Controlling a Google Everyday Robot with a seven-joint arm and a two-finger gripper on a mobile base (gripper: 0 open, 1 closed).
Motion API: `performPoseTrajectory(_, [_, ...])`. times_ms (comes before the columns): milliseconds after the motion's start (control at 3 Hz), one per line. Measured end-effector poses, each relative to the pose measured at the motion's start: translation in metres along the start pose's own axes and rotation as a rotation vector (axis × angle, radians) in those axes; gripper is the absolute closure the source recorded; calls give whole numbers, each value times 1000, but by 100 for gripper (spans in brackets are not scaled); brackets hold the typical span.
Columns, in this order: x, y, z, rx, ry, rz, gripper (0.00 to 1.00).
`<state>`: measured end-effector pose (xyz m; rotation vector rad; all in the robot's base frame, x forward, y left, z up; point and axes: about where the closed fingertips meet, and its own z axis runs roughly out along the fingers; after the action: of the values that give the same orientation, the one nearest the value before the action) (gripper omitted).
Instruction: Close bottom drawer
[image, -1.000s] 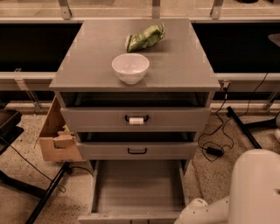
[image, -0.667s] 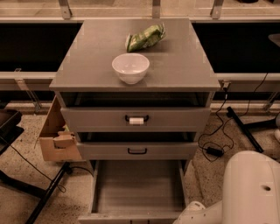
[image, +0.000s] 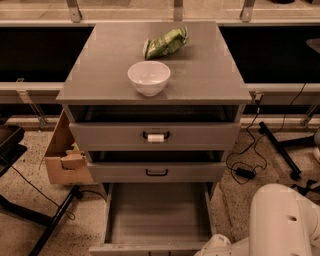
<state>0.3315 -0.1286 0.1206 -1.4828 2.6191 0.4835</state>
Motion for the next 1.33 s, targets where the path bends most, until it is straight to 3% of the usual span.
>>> performPoseTrajectory(667, [-31, -34, 23, 54, -86, 2, 100])
performPoseTrajectory(1000, [-31, -34, 23, 54, -86, 2, 100])
performPoseTrajectory(1333, [-53, -53, 12, 99, -120, -22, 100])
